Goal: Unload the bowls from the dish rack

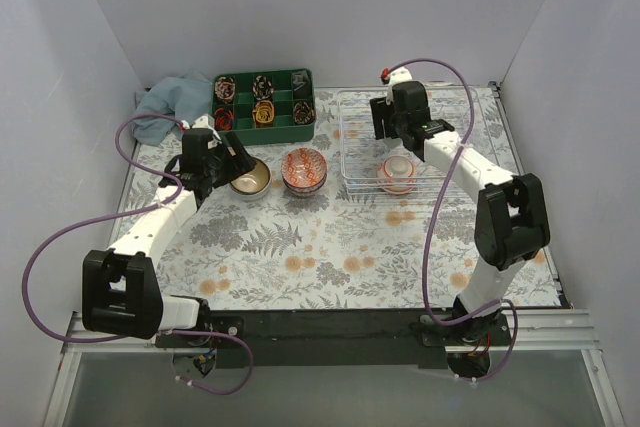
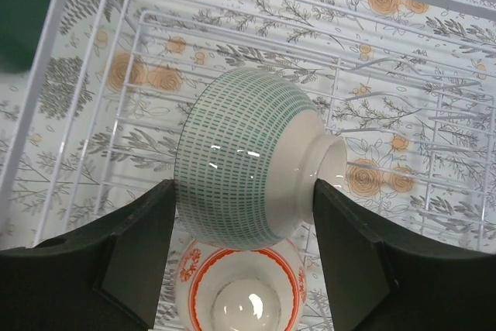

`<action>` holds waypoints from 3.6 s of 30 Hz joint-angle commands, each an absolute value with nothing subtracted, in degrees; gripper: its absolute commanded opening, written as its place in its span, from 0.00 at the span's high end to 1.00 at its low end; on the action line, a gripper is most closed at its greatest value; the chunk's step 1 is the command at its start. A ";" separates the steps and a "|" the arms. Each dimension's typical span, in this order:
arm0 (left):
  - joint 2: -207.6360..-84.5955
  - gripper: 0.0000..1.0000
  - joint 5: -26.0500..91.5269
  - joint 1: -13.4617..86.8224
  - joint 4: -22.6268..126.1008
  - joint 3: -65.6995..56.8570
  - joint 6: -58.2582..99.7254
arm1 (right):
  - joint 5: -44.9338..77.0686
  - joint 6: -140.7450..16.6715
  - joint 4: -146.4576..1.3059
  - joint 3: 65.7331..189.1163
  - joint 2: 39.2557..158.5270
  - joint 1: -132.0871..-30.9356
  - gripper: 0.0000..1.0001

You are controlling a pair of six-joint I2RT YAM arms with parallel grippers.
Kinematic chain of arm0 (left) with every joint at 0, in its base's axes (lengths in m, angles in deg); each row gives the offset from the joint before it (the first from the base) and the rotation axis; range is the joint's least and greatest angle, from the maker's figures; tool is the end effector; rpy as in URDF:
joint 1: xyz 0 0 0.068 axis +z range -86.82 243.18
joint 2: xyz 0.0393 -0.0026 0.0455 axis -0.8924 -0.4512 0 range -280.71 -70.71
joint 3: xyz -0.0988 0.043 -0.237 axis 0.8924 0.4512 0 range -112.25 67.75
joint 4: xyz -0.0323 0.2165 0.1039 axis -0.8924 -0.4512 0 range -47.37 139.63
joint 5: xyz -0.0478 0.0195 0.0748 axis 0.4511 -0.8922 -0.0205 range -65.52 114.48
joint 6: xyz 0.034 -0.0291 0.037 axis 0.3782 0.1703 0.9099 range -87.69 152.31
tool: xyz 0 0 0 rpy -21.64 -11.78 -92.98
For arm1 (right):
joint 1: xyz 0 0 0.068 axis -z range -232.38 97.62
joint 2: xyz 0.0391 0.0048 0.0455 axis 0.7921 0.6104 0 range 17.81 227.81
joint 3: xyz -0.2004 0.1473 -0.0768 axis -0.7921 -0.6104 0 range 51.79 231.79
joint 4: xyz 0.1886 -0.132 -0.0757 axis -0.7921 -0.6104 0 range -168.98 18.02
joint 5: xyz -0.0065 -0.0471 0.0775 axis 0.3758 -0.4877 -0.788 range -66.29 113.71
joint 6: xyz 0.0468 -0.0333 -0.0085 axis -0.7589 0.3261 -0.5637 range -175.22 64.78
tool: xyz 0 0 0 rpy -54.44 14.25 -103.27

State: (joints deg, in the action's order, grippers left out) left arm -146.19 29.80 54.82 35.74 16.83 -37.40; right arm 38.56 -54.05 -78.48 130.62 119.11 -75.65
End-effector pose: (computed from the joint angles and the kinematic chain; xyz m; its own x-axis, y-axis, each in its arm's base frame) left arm 0.2730 -0.0439 0.2461 -0.4164 -0.8828 -0.2174 -0.5020 0.4226 -0.7546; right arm 0.3712 0.1480 0.2740 -0.4412 -0.2112 -0.8722 -0.1849 0.9724 -0.1420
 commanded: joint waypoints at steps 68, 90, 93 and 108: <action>-149.29 1.00 31.78 24.07 81.46 33.56 -69.12 | -10.22 -105.94 -32.43 82.91 77.14 -75.59 0.67; -135.92 1.00 11.04 24.51 46.92 21.18 -47.06 | -3.63 -91.00 -49.30 83.17 73.80 -73.92 0.18; -138.73 1.00 8.49 25.12 42.00 16.27 -45.13 | -2.14 -88.54 -52.28 83.78 73.10 -73.92 0.19; -157.98 1.00 12.17 33.12 30.65 -0.10 -39.58 | 6.65 -79.40 -64.15 84.57 67.12 -73.92 0.18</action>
